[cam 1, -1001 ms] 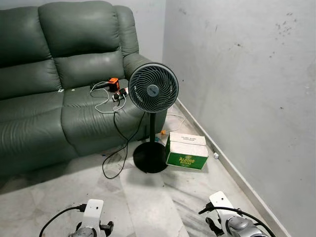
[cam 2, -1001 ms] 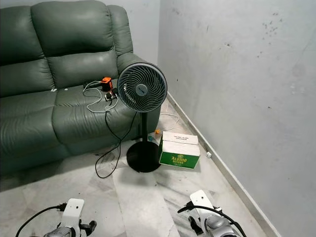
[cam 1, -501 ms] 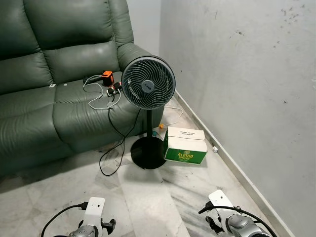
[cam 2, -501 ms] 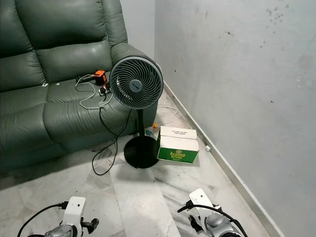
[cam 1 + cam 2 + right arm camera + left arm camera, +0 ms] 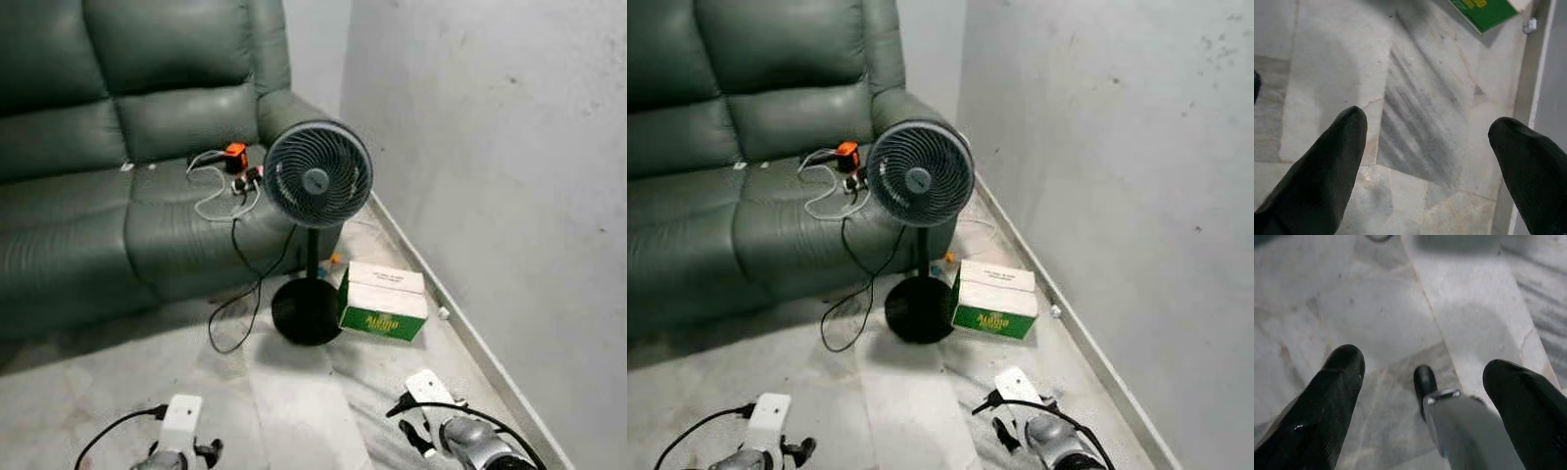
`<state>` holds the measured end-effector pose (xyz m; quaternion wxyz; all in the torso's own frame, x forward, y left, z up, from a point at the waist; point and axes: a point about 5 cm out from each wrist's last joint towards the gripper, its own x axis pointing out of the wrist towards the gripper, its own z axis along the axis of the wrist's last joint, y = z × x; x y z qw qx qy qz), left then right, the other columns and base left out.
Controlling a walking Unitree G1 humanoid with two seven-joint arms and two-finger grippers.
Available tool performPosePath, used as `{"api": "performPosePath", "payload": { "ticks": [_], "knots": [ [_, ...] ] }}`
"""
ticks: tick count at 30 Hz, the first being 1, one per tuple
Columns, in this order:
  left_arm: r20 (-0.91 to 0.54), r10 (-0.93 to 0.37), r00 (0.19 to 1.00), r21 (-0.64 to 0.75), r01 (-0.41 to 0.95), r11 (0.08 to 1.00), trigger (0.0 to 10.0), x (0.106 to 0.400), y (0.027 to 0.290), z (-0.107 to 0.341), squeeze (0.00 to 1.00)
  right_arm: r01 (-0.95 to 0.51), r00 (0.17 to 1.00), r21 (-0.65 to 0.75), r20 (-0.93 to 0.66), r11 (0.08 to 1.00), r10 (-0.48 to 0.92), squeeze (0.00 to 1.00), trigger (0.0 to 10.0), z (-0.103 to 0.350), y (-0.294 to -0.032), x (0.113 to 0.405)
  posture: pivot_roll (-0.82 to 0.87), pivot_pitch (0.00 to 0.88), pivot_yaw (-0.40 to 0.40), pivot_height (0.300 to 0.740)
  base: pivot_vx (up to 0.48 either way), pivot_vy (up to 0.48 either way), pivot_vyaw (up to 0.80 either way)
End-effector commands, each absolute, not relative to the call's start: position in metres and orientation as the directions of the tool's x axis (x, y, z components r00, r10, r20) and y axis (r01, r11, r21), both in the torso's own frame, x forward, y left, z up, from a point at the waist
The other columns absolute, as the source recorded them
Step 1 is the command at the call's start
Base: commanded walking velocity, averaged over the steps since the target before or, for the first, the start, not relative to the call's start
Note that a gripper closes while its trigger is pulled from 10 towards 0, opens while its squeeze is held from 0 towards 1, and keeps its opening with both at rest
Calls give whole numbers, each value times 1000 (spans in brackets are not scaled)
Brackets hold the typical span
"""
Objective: Hang keys on a hook
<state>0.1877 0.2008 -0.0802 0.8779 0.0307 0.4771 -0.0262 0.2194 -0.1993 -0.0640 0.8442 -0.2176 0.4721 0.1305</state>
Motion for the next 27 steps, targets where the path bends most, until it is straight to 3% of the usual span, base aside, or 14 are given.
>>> {"api": "performPosePath", "payload": {
  "ticks": [1, 22, 27],
  "knots": [
    [-841, -34, 541, 18, 90, 996, 10000, 188, 197, -81, 0, -429, 509, -243, -861, 870, 11, 0, 10000, -65, -201, 217, 11, 0, -31, 740, 398, 0, 0],
    [-843, -37, 536, 21, 102, 995, 10000, 188, 198, -80, 0, -445, 502, -243, -864, 862, 16, 0, 10000, -65, -201, 218, 13, 0, -30, 740, 391, 0, 0],
    [-855, -22, 519, 31, 94, 995, 10000, 187, 198, -82, 0, -454, 499, -244, -866, 857, 18, 0, 10000, -65, -201, 218, 14, 0, -31, 740, 0, 0, 0]
  ]
}}
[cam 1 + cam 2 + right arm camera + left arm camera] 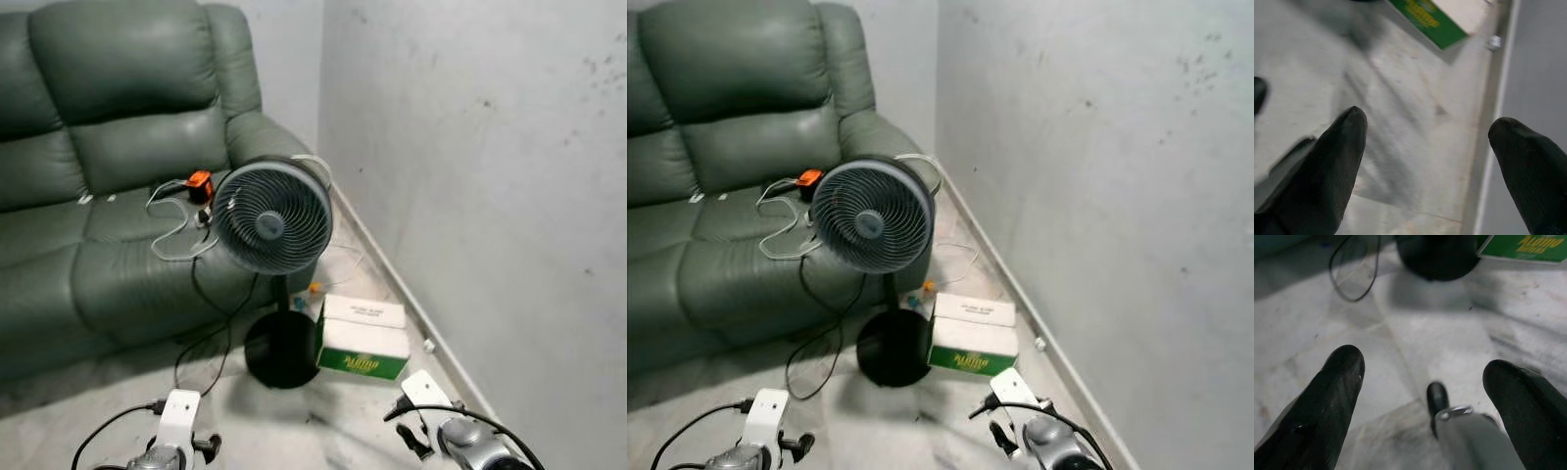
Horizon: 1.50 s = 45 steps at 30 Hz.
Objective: Hang keys on a hook
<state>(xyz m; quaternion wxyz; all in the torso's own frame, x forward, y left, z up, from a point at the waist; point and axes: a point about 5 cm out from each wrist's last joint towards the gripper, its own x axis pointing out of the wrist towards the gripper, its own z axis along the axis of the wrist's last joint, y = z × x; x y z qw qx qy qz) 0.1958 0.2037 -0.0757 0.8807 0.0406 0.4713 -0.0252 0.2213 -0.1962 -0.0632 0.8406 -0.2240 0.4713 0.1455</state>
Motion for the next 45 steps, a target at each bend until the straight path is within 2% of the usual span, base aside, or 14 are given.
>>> {"api": "performPosePath", "payload": {
  "ticks": [1, 18, 45],
  "knots": [
    [-855, -22, 519, 31, 94, 995, 10000, 187, 198, -82, 0, -454, 499, -244, -866, 857, 18, 0, 10000, -65, -201, 218, 14, 0, -31, 740, 0, 0, 0],
    [-860, -21, 510, 30, 92, 995, 10000, 185, 197, -82, 0, -472, 497, -252, -867, 845, 19, 0, 10000, -65, -202, 217, 15, 0, -36, 740, 0, 30, 0],
    [-864, -20, 504, 33, 96, 995, 10000, 186, 197, -82, 0, -471, 496, -251, -868, 846, 18, 0, 10000, -64, -202, 218, 13, 0, -35, 740, 0, 392, 0]
  ]
}}
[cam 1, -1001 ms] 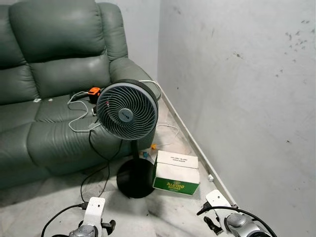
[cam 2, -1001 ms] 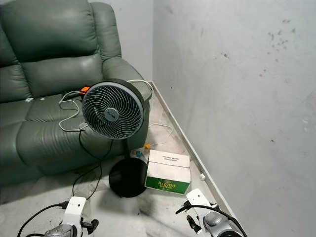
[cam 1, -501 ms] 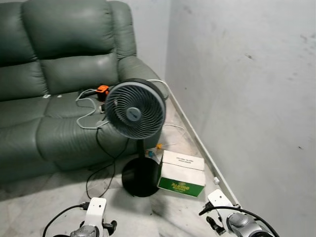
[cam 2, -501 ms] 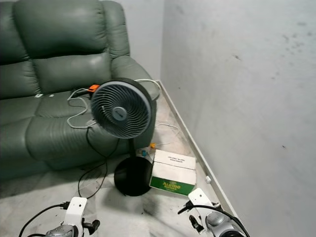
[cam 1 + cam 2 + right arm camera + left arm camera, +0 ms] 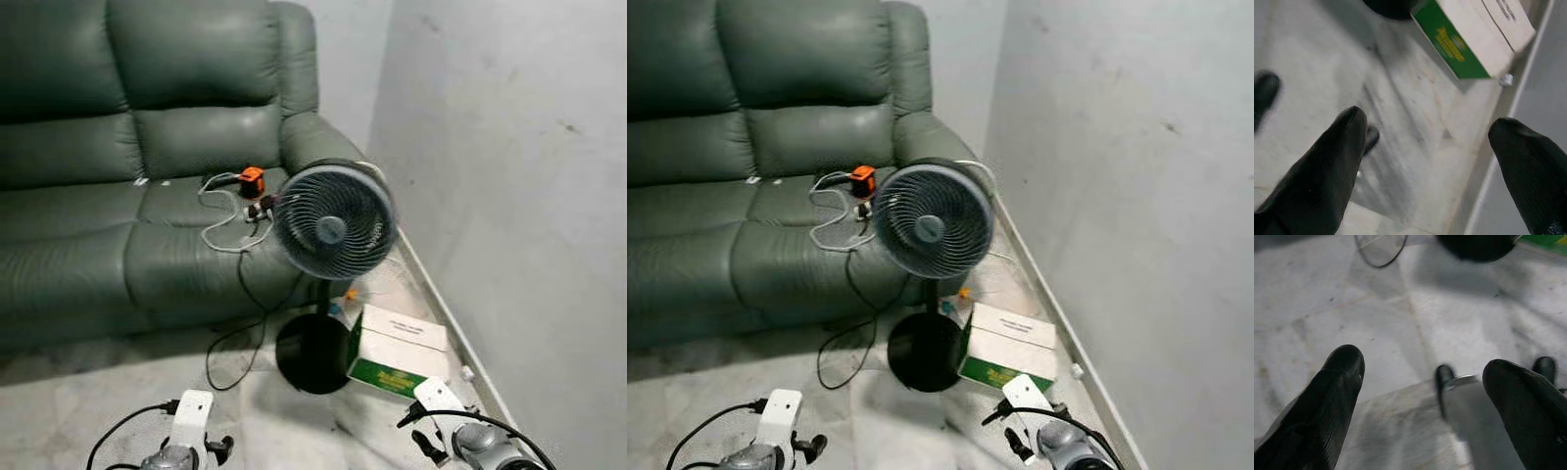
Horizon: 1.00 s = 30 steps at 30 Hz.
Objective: Hang keys on a hook
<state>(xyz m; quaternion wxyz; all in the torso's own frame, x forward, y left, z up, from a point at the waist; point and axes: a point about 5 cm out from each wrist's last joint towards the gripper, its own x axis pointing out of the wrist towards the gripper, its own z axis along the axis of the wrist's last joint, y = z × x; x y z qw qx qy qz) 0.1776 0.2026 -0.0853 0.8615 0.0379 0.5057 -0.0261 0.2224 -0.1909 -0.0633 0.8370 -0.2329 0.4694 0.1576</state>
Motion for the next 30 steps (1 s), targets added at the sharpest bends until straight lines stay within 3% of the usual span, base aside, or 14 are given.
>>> {"api": "performPosePath", "payload": {
  "ticks": [1, 7, 26, 30],
  "knots": [
    [-864, -20, 504, 33, 96, 995, 10000, 186, 197, -82, 0, -471, 496, -251, -868, 846, 18, 0, 10000, -64, -202, 218, 13, 0, -35, 740, 0, 480, 0],
    [-860, -21, 509, 33, 97, 995, 10000, 187, 197, -82, 0, -462, 497, -250, -868, 851, 15, 0, 10000, -64, -202, 218, 11, 0, -36, 740, 0, 467, 0],
    [-862, -23, 507, 34, 104, 994, 10000, 188, 197, -81, 0, -434, 504, -252, -864, 865, 1, 0, 10000, -64, -203, 219, 10, 0, -34, 740, 0, 0, 0],
    [-865, -30, 501, 29, 109, 994, 10000, 188, 197, -81, 0, -336, 509, -217, -861, 916, -17, 0, 10000, -66, -204, 216, 9, 0, -30, 740, 0, 0, 0]
  ]
}}
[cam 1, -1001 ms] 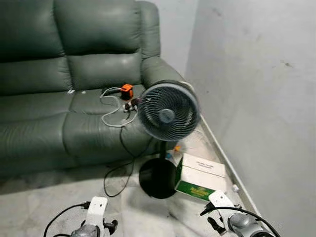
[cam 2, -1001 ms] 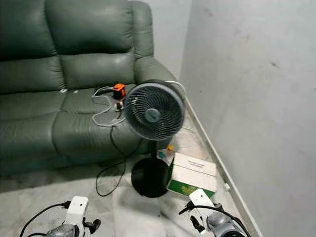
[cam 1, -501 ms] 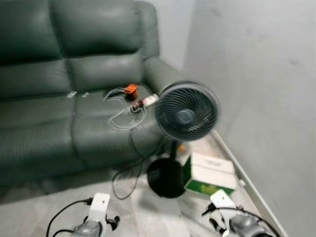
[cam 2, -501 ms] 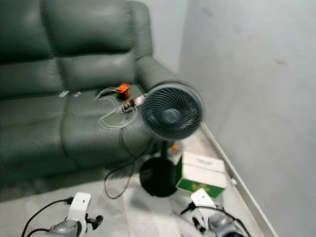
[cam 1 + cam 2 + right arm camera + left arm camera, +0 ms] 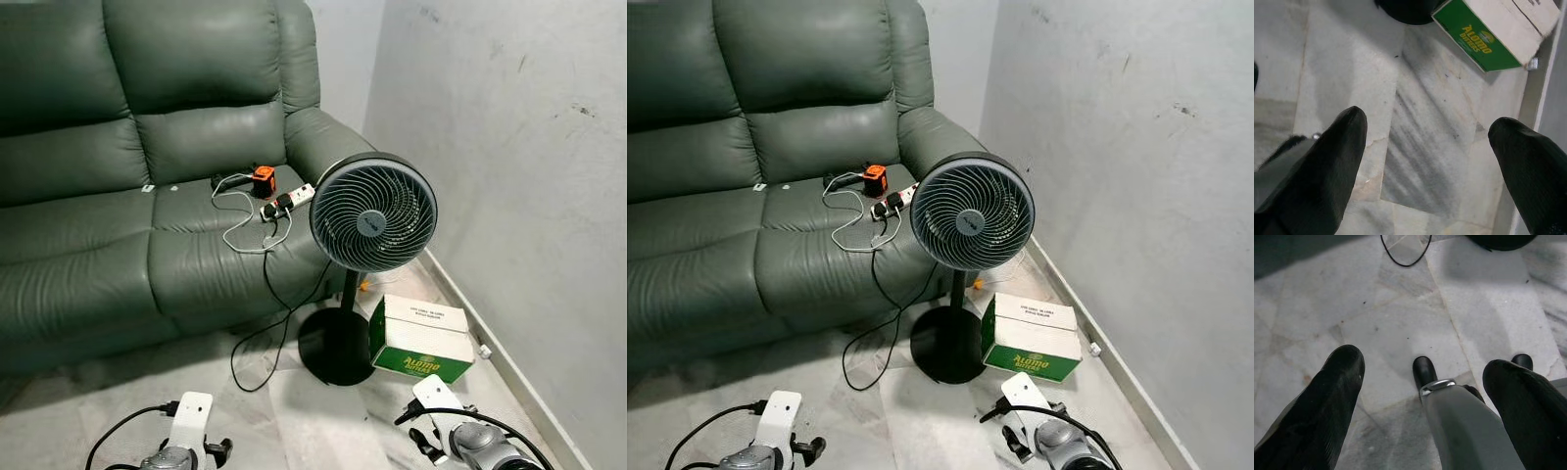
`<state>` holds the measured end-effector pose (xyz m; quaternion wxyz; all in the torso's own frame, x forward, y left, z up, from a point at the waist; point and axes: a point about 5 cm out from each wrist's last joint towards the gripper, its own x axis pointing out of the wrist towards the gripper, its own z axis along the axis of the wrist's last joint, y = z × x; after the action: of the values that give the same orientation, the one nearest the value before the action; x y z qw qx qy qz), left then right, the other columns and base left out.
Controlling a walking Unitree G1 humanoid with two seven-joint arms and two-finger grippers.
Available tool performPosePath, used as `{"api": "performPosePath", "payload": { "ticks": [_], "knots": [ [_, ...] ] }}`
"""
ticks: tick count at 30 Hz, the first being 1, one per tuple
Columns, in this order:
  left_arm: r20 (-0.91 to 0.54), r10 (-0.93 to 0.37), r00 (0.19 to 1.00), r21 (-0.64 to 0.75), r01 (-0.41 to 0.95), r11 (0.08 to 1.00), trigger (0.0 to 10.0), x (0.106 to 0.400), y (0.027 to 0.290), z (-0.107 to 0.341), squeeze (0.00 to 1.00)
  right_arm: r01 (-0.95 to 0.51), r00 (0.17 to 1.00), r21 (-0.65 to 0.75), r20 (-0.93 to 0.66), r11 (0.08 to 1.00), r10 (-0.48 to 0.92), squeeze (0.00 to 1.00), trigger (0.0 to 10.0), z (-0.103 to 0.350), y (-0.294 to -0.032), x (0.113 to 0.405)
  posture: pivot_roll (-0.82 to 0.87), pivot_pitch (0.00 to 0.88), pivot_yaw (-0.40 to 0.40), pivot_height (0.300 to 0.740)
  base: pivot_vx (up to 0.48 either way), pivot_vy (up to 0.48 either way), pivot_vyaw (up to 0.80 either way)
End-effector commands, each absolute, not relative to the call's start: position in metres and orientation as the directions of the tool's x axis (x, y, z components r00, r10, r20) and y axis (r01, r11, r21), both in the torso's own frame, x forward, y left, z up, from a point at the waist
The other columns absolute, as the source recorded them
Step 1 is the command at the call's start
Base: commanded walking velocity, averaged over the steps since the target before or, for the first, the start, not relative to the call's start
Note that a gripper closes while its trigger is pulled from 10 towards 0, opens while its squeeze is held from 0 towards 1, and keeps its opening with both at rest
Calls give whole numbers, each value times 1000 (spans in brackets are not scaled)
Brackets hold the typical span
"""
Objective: Hang keys on a hook
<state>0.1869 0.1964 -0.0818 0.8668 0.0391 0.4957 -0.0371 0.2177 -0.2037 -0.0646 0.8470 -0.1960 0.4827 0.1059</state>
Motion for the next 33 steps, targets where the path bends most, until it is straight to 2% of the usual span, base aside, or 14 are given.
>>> {"api": "performPosePath", "payload": {
  "ticks": [1, 4, 10, 15, 33],
  "knots": [
    [-866, -34, 499, 25, 111, 993, 10000, 187, 197, -82, 0, -279, 511, -196, -859, 940, -27, 0, 10000, -67, -204, 214, 9, 0, -30, 740, 0, 0, 0],
    [-870, -39, 491, 14, 104, 994, 10000, 187, 196, -82, 0, -107, 514, -128, -856, 986, -55, 0, 10000, -69, -204, 210, 7, 0, -17, 740, 0, 0, 0],
    [-879, -49, 474, 28, 155, 988, 10000, 187, 196, -82, 0, 47, 514, -67, -854, 997, -82, 0, 10000, -72, -203, 207, -10, 0, 23, 740, 0, 0, 0],
    [-879, -53, 474, 39, 182, 983, 10000, 189, 196, -81, 0, 49, 510, -63, -857, 997, -79, 0, 10000, -72, -203, 207, -16, 0, 28, 740, 0, 0, 0],
    [-880, -30, 474, 54, 162, 985, 10000, 189, 198, -81, 0, -60, 514, -99, -856, 993, -54, 0, 10000, -69, -203, 211, 6, 0, -11, 740, 0, 0, -782]
  ]
}}
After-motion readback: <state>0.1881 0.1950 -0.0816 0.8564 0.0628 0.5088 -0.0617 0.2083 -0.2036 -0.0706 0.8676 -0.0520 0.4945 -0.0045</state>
